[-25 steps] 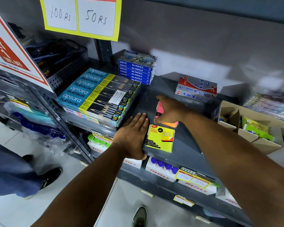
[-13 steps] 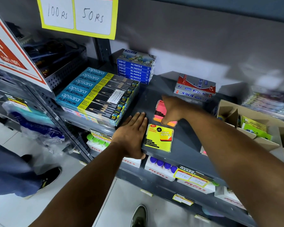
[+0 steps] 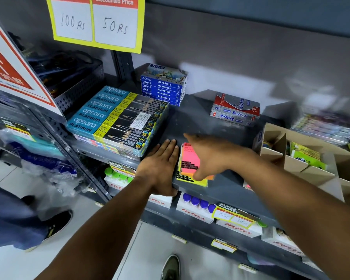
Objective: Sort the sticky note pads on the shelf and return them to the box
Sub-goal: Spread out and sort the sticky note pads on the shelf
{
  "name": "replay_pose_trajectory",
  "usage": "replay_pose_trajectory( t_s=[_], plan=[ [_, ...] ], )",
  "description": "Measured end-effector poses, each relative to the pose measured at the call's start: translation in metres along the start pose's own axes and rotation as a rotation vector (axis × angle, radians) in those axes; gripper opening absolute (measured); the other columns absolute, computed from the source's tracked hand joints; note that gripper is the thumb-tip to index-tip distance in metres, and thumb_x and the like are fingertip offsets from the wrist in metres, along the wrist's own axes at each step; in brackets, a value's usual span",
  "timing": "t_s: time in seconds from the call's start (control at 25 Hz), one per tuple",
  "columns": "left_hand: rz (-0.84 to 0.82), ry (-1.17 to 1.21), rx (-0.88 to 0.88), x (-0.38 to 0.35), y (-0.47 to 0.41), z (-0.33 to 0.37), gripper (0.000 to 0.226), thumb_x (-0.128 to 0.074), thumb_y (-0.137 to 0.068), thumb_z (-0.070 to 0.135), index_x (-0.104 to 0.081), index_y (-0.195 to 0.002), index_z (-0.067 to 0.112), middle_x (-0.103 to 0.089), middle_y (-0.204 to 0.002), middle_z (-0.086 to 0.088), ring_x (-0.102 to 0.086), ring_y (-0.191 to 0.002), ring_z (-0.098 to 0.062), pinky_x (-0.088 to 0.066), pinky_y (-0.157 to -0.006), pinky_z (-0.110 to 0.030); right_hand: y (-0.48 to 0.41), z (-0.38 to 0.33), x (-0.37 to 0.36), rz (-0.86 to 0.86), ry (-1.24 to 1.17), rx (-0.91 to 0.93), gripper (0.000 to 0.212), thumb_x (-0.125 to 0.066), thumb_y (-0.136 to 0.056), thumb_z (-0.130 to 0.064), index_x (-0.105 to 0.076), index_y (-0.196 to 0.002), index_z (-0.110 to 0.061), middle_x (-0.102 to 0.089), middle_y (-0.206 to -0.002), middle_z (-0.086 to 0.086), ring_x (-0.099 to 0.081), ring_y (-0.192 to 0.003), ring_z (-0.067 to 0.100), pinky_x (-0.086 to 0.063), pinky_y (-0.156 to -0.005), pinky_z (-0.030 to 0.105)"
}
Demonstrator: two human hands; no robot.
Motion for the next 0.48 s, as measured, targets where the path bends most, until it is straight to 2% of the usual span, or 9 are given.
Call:
replay_pose_trajectory(
  t_s=[0.24, 0.4, 0.48],
  plan=[
    [-0.012, -0.041, 0.021, -0.006, -0.004, -0.002, 0.136, -0.048, -0.053, 0.081, 0.023, -0.143, 0.008, 0.024, -0.157, -0.008, 0.030, -0.140, -0.018, 0.018, -0.113, -0.036, -0.001, -0.008, -0.017, 0.052, -0.009, -0.037, 0.111, -0.082, -0.048, -0.045, -0.026, -0.139, -0.016, -0.050, -0.137, 0.008, -0.049, -0.120, 0.028, -0.046, -0.094, 0.040],
    [-0.009, -0.044, 0.026, -0.007, -0.005, -0.003, 0.137, -0.048, -0.052, 0.082, 0.024, -0.142, 0.008, 0.024, -0.157, -0.008, 0.031, -0.140, -0.017, 0.020, -0.111, -0.035, -0.001, -0.005, -0.026, 0.013, -0.001, -0.060, 0.129, -0.082, -0.050, -0.049, -0.008, -0.148, -0.013, -0.038, -0.148, 0.012, -0.041, -0.129, 0.030, -0.039, -0.102, 0.042],
    [-0.008, -0.038, 0.021, -0.008, -0.006, -0.003, 0.137, -0.047, -0.052, 0.082, 0.023, -0.143, 0.009, 0.025, -0.157, -0.008, 0.031, -0.140, -0.018, 0.019, -0.112, -0.036, -0.001, -0.004, -0.027, 0.002, 0.002, -0.070, 0.133, -0.084, -0.048, -0.052, -0.006, -0.148, -0.012, -0.040, -0.147, 0.013, -0.043, -0.127, 0.030, -0.041, -0.100, 0.040]
  ],
)
Point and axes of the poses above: each hand's wrist, its own y-axis away from the middle knuckle, its own x-axis out of the back of the hand, z = x × y, the point moved 9 cm from there along -y, towards the middle knuckle
